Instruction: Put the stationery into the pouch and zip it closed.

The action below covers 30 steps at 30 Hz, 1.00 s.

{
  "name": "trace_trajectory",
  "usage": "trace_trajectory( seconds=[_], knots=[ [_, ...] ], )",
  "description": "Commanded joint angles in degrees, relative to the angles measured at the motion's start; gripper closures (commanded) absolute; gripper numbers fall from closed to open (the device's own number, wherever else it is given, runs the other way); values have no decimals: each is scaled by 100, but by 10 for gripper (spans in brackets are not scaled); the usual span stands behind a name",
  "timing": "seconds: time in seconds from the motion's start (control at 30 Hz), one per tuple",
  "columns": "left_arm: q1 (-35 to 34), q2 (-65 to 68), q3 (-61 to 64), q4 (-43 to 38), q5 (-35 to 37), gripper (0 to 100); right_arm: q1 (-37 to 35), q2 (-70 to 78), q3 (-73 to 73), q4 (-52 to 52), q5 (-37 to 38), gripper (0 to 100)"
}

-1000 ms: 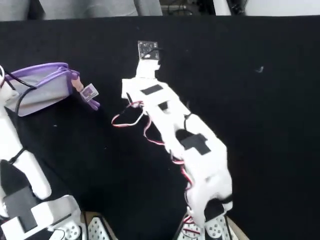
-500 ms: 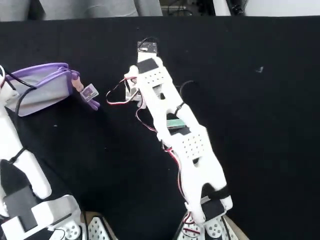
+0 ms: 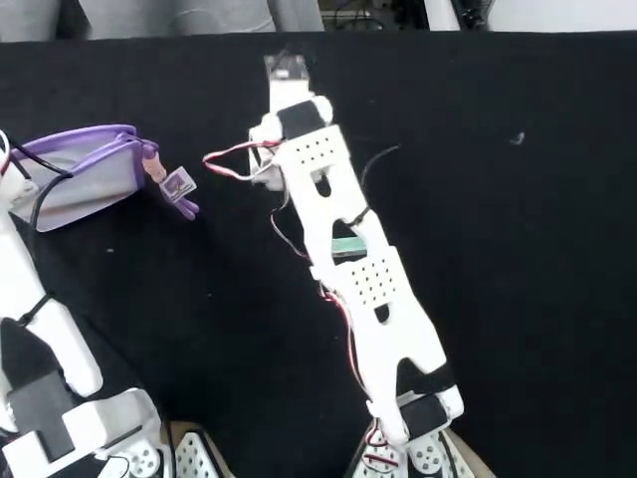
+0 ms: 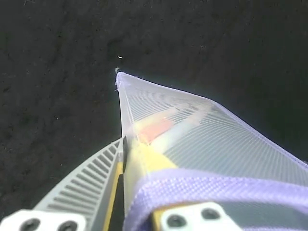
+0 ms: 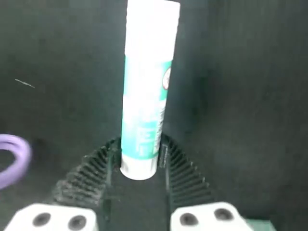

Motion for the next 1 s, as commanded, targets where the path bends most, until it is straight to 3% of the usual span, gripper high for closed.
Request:
trace_trajectory(
  seconds=[0.0, 0.37, 0.73, 0.97],
  knots=[
    [347, -70, -75, 26, -18, 971, -114, -857, -927, 211, 158, 988],
    [1411, -70, -1367, 1327, -9, 971, -149, -3073, -927, 211, 167, 988],
    [2369, -70, -1051, 1354, 202, 971, -141, -5042, -866, 229, 167, 988],
    [2378, -70, -954, 1345, 202, 971, -149, -6510, 593, 220, 809, 987]
  ],
)
